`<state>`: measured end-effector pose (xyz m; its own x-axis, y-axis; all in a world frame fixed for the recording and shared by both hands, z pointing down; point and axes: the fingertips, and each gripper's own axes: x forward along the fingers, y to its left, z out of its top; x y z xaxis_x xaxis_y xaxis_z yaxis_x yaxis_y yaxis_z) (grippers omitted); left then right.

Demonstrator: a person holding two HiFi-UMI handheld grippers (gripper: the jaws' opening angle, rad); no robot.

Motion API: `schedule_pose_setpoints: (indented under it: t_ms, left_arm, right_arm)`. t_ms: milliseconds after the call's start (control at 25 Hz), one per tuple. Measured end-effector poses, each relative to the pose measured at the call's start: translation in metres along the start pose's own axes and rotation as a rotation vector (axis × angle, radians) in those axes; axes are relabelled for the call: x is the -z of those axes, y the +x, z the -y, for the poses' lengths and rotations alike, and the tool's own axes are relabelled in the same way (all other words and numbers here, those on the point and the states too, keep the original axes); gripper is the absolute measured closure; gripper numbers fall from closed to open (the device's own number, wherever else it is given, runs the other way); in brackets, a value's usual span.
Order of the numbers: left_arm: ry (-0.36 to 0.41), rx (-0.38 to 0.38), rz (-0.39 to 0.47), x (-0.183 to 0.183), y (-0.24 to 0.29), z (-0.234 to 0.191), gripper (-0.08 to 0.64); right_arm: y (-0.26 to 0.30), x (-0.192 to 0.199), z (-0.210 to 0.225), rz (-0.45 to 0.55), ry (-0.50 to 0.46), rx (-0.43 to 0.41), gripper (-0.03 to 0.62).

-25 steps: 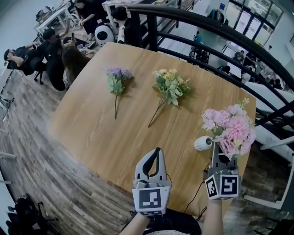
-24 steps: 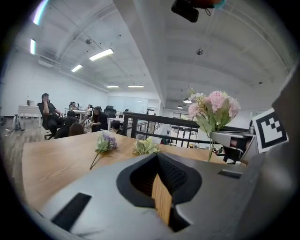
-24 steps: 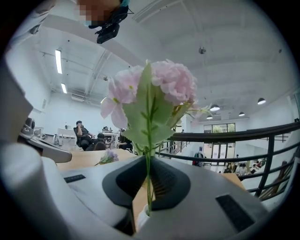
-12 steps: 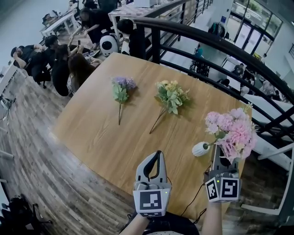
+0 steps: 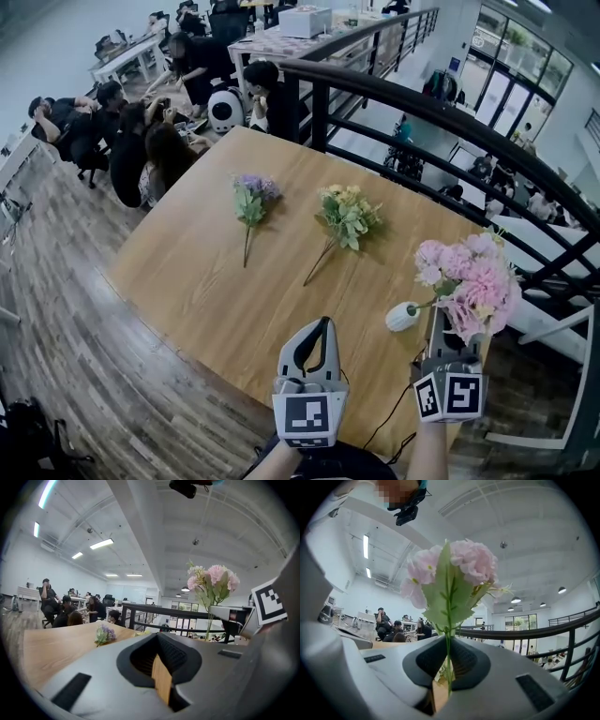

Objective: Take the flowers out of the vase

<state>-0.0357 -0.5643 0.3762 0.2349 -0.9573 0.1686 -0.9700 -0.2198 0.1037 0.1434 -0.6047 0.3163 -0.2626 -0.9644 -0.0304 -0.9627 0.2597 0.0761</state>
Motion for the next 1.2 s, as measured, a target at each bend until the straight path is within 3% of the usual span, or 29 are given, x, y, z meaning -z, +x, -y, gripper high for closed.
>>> schedule_pose_setpoints:
  t_ms: [560, 800, 1200]
  left_arm:
    - [-0.003, -0.079, 0.046, -0.014, -0.03, -0.027, 0.54]
    - [-0.035, -0.138, 0.006, -0.011, -0.044, -0.047, 0.54]
    - [-0.045, -0.208, 0.009, -0.008, -0.057, -0.077, 0.541]
  right_arm:
    - [0.004, -0.011, -0.053, 0.023, 0.018, -0.115, 0.56]
    - [0.013, -0.006, -0.087, 0.017, 0.029, -0.199, 0.56]
    - [0.021, 0.007, -0.132, -0.025, 0.059, -0.29, 0.56]
